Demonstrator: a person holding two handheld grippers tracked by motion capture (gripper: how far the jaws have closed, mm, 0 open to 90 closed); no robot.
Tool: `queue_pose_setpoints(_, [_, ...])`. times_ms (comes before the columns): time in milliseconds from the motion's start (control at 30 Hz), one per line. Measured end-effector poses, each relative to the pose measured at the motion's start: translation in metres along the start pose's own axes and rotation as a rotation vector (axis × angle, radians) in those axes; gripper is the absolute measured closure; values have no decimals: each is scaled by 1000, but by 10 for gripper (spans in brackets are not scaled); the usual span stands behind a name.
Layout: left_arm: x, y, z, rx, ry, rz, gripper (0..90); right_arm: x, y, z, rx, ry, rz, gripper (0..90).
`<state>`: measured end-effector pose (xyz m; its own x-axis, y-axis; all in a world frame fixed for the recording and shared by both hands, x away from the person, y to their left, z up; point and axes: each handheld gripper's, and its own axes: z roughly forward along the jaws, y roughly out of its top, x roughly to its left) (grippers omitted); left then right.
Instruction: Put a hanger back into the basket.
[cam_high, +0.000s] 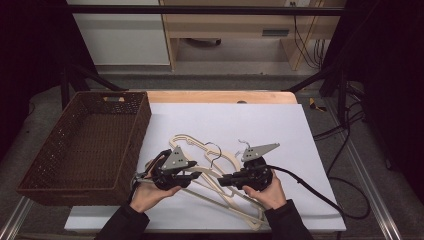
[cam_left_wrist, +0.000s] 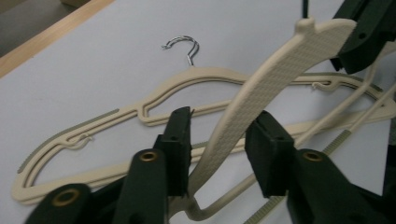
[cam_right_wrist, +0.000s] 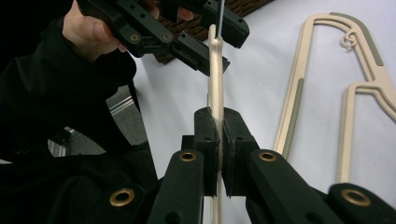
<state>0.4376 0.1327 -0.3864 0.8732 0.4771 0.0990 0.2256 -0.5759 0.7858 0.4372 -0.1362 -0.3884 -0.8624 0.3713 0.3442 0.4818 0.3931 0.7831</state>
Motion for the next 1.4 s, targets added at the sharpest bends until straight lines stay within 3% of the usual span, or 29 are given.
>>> queue_pose_setpoints(167, [-4, 0, -1, 33, 4, 46, 674, 0, 0, 0, -2, -10, -9, 859])
queue_pose_setpoints(267, [-7, 1, -2, 49, 3, 57, 723, 0, 0, -1, -17, -57, -35, 817])
queue_pose_setpoints(400, [-10, 1, -1, 61, -32, 40, 775, 2, 0, -4, -57, -133, -61, 712])
queue_pose_setpoints(600, [-12, 1, -2, 64, -102, 22, 823, 3, 0, -5, -94, -197, -93, 566])
queue_pose_setpoints(700, [-15, 2, -3, 39, -131, 6, 848, 4, 0, -7, -110, -232, -103, 490])
queue_pose_setpoints(733, [-14, 2, -4, 46, -135, 17, 861, 4, 0, -9, -120, -252, -111, 457])
queue_pose_setpoints(767, [-16, 3, -5, 26, -107, -9, 864, 5, 0, -11, -132, -263, -115, 439])
queue_pose_setpoints(933, [-12, 1, -12, -14, -88, -66, 865, 8, 0, -32, -218, -308, -115, 356])
queue_pose_setpoints(1033, [-10, 2, -18, -25, -47, -81, 865, 7, -2, -42, -258, -351, -106, 266])
queue_pose_setpoints(1167, [-7, 3, -28, -60, -17, -112, 865, -1, -11, -52, -261, -425, -70, 185])
queue_pose_setpoints(1400, [-2, 10, -56, -118, 45, -145, 865, -9, -28, -65, -285, -478, -21, 112])
